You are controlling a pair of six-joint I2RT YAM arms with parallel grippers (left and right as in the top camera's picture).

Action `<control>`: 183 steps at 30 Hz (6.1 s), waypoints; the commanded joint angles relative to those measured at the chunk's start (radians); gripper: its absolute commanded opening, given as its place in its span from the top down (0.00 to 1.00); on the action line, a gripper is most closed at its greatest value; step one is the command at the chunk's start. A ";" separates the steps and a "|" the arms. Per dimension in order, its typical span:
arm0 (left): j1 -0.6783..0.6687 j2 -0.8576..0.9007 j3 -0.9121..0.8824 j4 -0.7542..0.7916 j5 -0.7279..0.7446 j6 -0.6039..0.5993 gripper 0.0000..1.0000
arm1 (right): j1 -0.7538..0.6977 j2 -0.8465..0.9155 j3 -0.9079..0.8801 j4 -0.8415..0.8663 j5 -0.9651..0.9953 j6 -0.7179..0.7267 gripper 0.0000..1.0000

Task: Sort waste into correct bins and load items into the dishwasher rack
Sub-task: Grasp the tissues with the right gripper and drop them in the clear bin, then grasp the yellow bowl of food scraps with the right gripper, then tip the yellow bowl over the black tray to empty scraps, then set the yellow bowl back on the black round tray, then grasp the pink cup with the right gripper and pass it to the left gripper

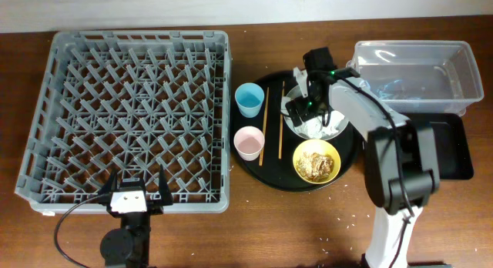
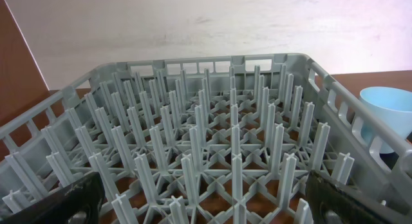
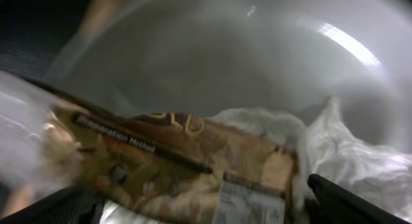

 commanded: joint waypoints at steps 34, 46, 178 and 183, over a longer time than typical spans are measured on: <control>0.000 -0.005 -0.002 -0.005 0.011 0.016 0.01 | -0.186 -0.345 0.578 -0.697 -0.256 0.387 0.12; 0.000 -0.005 -0.002 -0.005 0.011 0.016 0.01 | 0.184 -0.338 -0.163 -0.328 -0.049 0.471 0.56; 0.000 1.031 1.064 -0.548 0.227 -0.056 0.01 | 0.039 -0.488 0.004 -0.216 -0.471 0.440 0.96; 0.000 1.556 1.404 -0.708 0.958 -0.056 0.01 | 0.012 -0.490 0.004 -0.193 -0.664 0.414 0.96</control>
